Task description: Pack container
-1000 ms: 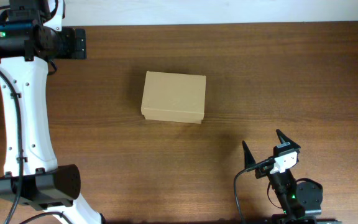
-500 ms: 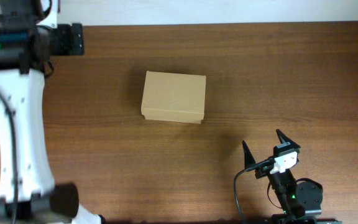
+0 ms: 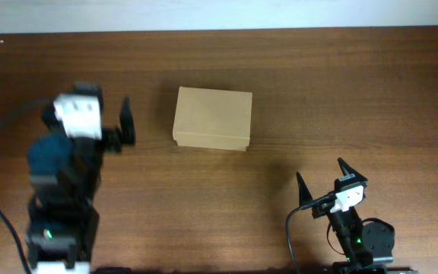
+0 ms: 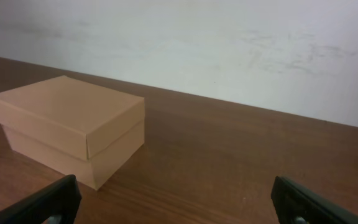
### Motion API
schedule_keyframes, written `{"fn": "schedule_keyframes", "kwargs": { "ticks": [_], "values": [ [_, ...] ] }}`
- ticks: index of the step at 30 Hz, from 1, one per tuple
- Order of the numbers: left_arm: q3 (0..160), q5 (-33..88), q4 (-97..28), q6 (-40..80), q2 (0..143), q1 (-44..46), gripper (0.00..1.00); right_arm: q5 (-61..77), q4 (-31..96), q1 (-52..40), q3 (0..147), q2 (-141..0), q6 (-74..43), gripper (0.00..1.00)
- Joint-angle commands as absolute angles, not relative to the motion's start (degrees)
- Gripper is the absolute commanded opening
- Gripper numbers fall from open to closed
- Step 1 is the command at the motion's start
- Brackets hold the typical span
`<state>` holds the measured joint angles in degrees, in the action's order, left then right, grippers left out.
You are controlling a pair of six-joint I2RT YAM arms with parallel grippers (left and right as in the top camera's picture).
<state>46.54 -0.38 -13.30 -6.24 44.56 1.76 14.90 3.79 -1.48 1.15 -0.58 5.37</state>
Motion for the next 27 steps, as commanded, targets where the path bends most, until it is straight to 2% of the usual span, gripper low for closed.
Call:
{"fn": "schedule_keyframes", "kwargs": {
  "ticks": [1,11,16,23,27],
  "values": [
    [36.4,0.3,-10.9,-6.1,36.2,1.9,1.00,14.6,3.6,-1.5,0.5,-0.1,5.6,0.99],
    [2.7,0.3,8.4,-6.1,8.0,1.9,1.00,14.6,3.6,-1.5,0.5,-0.1,5.6,0.99],
    [0.5,0.0,4.8,-6.2,0.3,2.0,1.00,14.6,3.6,-1.5,0.5,-0.1,5.6,0.99],
    [0.5,-0.2,2.1,-6.1,0.3,2.0,1.00,14.6,3.6,-1.5,0.5,-0.1,5.6,0.99],
    [0.5,-0.2,-4.5,-6.1,0.3,2.0,1.00,14.6,3.6,-1.5,0.5,-0.1,5.6,0.99]
  ]
}}
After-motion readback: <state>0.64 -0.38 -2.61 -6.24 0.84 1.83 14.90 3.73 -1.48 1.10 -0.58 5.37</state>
